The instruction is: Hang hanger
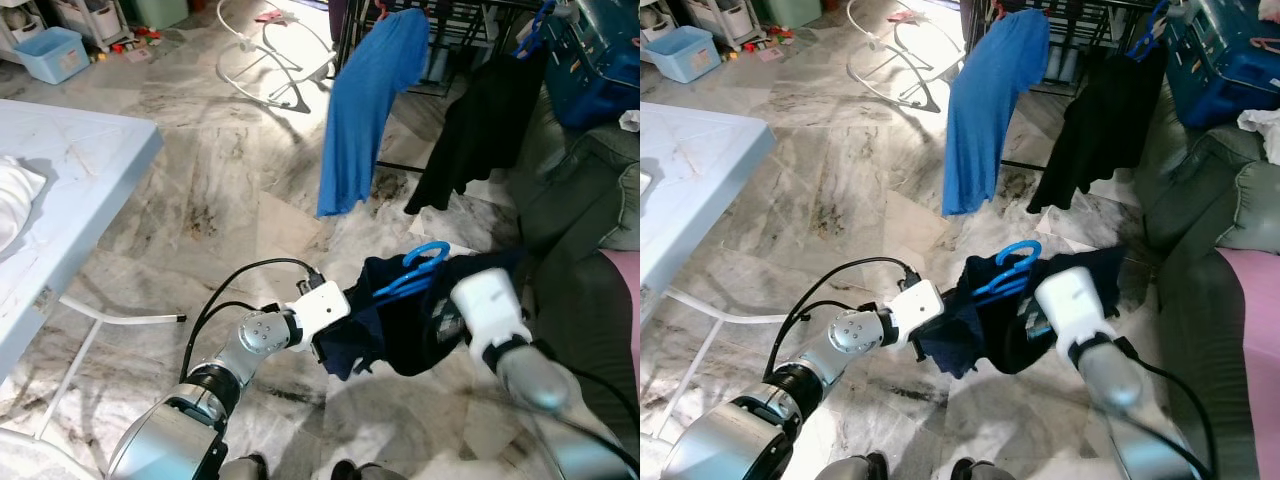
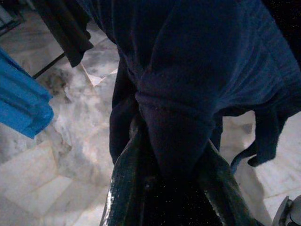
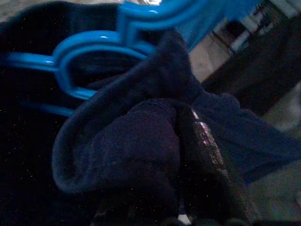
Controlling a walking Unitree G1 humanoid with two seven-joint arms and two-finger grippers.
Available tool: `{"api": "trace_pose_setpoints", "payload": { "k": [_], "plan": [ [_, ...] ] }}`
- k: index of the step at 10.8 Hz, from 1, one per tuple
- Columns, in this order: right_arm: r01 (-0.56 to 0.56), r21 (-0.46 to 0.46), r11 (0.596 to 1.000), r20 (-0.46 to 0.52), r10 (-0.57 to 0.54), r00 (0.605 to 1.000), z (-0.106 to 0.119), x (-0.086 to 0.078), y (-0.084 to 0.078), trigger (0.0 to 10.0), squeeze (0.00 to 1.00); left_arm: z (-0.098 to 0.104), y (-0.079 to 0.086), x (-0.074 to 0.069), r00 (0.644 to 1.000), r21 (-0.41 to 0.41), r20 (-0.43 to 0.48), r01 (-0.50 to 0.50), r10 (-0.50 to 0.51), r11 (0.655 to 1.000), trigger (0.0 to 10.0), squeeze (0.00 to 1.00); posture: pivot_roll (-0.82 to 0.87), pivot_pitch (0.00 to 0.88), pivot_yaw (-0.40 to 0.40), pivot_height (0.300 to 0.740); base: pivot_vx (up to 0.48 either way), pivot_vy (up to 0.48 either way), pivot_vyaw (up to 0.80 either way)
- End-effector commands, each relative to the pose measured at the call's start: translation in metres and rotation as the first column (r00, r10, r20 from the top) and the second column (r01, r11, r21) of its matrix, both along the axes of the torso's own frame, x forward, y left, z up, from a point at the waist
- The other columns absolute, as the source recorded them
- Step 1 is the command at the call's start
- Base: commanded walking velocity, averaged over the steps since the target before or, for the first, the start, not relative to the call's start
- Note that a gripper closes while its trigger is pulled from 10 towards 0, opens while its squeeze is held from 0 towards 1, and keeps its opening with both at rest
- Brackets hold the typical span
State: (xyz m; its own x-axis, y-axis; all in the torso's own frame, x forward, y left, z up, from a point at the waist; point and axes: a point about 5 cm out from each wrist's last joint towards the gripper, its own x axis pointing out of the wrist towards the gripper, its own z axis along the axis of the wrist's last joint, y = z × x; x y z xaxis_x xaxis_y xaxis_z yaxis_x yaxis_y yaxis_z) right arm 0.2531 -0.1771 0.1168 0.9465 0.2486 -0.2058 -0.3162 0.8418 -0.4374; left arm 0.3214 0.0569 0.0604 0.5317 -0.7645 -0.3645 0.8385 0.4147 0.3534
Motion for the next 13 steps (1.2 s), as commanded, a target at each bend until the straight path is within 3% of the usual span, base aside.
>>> {"api": "trace_pose_setpoints", "payload": {
  "k": [1,2,3,5,6,8,11,12,13],
  "plan": [
    [-0.094,0.033,0.995,0.01,0.094,0.996,0.001,-0.006,0.015,10.0,1.0,0.009,-0.008,0.003,1.0,-0.038,0.028,0.01,-0.009,0.999,0.0,0.0,0.04,0.146,-0.1,0.74,0.0,0.0,0.0],
    [-0.107,0.02,0.994,-0.004,0.107,0.994,-0.001,-0.007,0.015,10.0,1.0,0.008,-0.007,0.003,1.0,-0.031,0.026,0.011,-0.01,0.999,0.0,0.0,0.04,0.145,-0.099,0.74,0.0,0.0,0.0],
    [-0.22,-0.005,0.975,-0.048,0.22,0.974,-0.007,-0.016,0.021,10.0,1.0,0.007,-0.006,0.003,1.0,-0.026,0.023,0.005,-0.005,1.0,0.0,0.0,0.03,0.146,-0.098,0.74,0.0,0.0,0.0],
    [-0.307,0.126,0.944,-0.074,0.317,0.946,-0.001,-0.027,0.031,10.0,1.0,0.009,-0.005,0.005,1.0,-0.019,0.03,-0.001,0.002,1.0,0.0,0.0,0.03,0.145,-0.099,0.74,0.0,0.0,0.0],
    [-0.312,0.141,0.94,-0.08,0.325,0.942,-0.003,-0.027,0.033,10.0,1.0,0.01,-0.006,0.006,1.0,-0.019,0.03,-0.001,0.002,1.0,0.0,0.0,0.03,0.143,-0.1,0.74,0.0,0.0,0.0],
    [-0.297,-0.007,0.955,-0.067,0.296,0.953,-0.014,-0.023,0.029,10.0,1.0,0.012,-0.007,0.007,0.999,-0.024,0.038,-0.006,0.006,1.0,0.0,0.0,0.04,0.142,-0.102,0.74,0.0,0.0,0.0],
    [-0.224,0.061,0.973,-0.046,0.227,0.973,-0.012,-0.021,0.027,10.0,1.0,0.014,-0.009,0.008,0.999,-0.038,0.042,-0.002,0.003,0.999,0.0,0.0,0.04,0.142,-0.099,0.74,0.0,0.0,0.0],
    [-0.219,-0.017,0.975,-0.064,0.218,0.974,-0.017,-0.022,0.019,10.0,0.94,0.015,-0.009,0.008,0.999,-0.037,0.045,-0.003,0.005,0.999,0.0,0.0,0.04,0.139,-0.097,0.74,0.0,0.0,0.0],
    [-0.175,-0.041,0.984,-0.042,0.173,0.984,-0.013,-0.021,0.009,10.0,0.0,0.017,-0.009,0.009,0.999,-0.033,0.054,0.005,-0.003,0.999,0.0,0.0,0.04,0.138,-0.096,0.74,0.0,0.0,0.0]
  ]
}}
